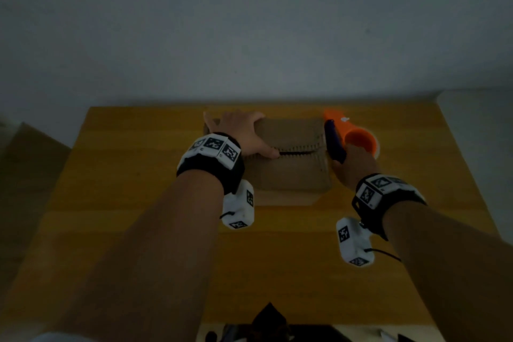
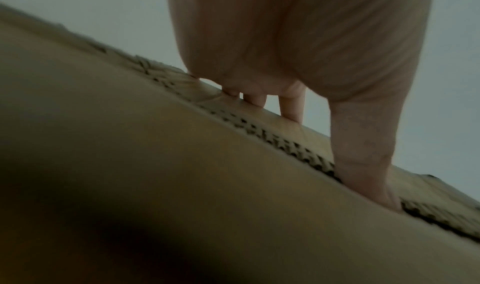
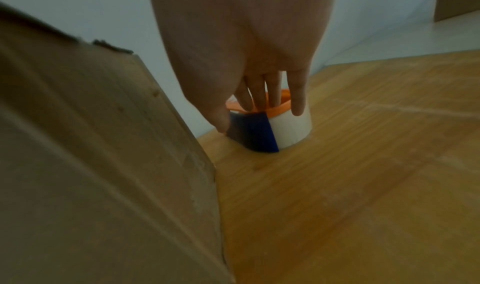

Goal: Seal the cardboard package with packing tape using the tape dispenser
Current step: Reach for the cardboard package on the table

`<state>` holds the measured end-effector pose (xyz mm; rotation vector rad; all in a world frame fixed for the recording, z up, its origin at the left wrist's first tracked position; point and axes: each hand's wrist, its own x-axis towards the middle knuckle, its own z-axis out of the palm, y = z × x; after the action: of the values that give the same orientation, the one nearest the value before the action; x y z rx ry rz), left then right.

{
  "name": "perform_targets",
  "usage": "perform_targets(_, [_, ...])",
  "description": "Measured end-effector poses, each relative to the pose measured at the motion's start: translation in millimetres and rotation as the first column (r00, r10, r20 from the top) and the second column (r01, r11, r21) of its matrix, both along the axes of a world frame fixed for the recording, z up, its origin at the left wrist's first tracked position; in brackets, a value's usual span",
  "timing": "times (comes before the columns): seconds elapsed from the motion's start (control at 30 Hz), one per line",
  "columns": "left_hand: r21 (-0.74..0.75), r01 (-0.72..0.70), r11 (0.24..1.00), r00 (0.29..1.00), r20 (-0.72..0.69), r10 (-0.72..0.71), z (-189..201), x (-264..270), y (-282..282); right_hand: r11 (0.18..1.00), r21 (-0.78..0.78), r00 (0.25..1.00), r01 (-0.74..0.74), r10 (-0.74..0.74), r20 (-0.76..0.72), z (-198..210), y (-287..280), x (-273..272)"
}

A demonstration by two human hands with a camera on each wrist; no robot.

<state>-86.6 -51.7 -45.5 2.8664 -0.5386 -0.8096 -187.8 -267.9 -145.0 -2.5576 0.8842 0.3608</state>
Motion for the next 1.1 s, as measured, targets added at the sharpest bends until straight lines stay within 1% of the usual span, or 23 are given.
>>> perform_targets(0.1, [-0.020, -0.020, 1.000, 1.000, 0.007, 0.020, -1.3, -0.1, -0.6, 1.000, 0.013, 1.000, -0.001, 0.001, 0.000, -16.2, -0.5, 3.1])
perform_targets(0.17, [-0.034, -0.034, 0.999, 0.999, 0.010, 0.035, -2.6, 0.1, 0.1, 1.000, -0.005, 1.000, -0.007, 0.007, -0.006, -16.7, -1.3, 6.6])
perform_targets(0.2, [-0.038, -0.038, 0.999, 0.999, 0.010, 0.038, -3.1, -0.1, 0.5, 1.000, -0.019, 1.000, -0.013, 0.013, -0.029, -15.3, -1.9, 9.3])
perform_targets(0.27, [-0.043, -0.038, 0.998, 0.999, 0.012, 0.038, -4.3, 0.3, 1.2, 0.998, -0.037, 0.992, -0.043, 0.039, -0.124, -12.9, -3.1, 14.8])
perform_targets(0.37, [-0.036, -0.037, 0.999, 0.999, 0.017, 0.038, -5.3, 1.3, 0.8, 0.998, 0.021, 0.964, -0.057, 0.061, -0.259, -17.3, -2.5, 18.2])
perform_targets(0.5, [-0.047, -0.041, 0.998, 0.999, 0.020, 0.042, -6.9, 1.5, 1.9, 0.999, 0.037, 0.958, -0.030, 0.040, -0.285, -29.4, -0.5, 13.4])
perform_targets(0.6, [-0.053, -0.043, 0.998, 0.999, 0.017, 0.044, -7.2, 0.6, 2.3, 0.998, 0.049, 0.966, 0.045, -0.031, -0.256, -24.5, -2.0, 10.3])
perform_targets(0.7, [-0.034, -0.044, 0.998, 0.999, 0.005, 0.044, -4.4, -0.5, 2.1, 0.991, 0.077, 0.974, 0.109, -0.092, -0.206, -9.1, -5.3, 13.4])
perform_targets(0.77, [-0.013, -0.036, 0.999, 0.999, -0.008, 0.035, 0.0, -1.2, 1.3, 0.990, 0.108, 0.993, 0.091, -0.082, -0.084, 2.9, -10.2, 15.7])
perform_targets(0.8, [-0.002, -0.033, 0.999, 0.999, -0.026, 0.033, 2.4, -1.3, 0.9, 0.988, 0.130, 0.997, 0.080, -0.082, 0.006, 11.9, -12.5, 15.2])
perform_targets(0.83, [0.005, -0.035, 0.999, 0.998, -0.050, 0.035, 5.3, -1.4, 0.0, 0.983, 0.159, 0.991, 0.094, -0.108, 0.084, 23.1, -14.4, 13.2])
perform_targets(0.87, [0.002, -0.036, 0.999, 0.997, -0.074, 0.036, 7.3, -0.9, -0.6, 0.976, 0.178, 0.981, 0.126, -0.149, 0.124, 33.5, -17.6, 10.3])
perform_targets(0.93, [-0.021, -0.034, 0.999, 0.993, -0.114, 0.031, 11.0, 0.3, -1.6, 0.963, 0.194, 0.972, 0.184, -0.207, 0.106, 63.4, -18.6, 4.7])
perform_targets(1.0, [-0.058, -0.043, 0.997, 0.988, -0.148, 0.034, 18.0, 0.6, -3.3, 0.945, 0.245, 0.953, 0.218, -0.260, 0.154, 92.5, -20.5, 4.5])
perform_targets(1.03, [-0.095, -0.052, 0.994, 0.987, -0.158, 0.036, 23.4, 0.9, -5.1, 0.939, 0.275, 0.941, 0.206, -0.267, 0.207, 108.9, -21.3, 5.1])
perform_targets(1.1, [-0.199, -0.095, 0.975, 0.984, -0.165, 0.062, 33.0, 3.3, -9.6, 0.945, 0.288, 0.928, 0.157, -0.241, 0.283, 136.5, -21.3, 6.4])
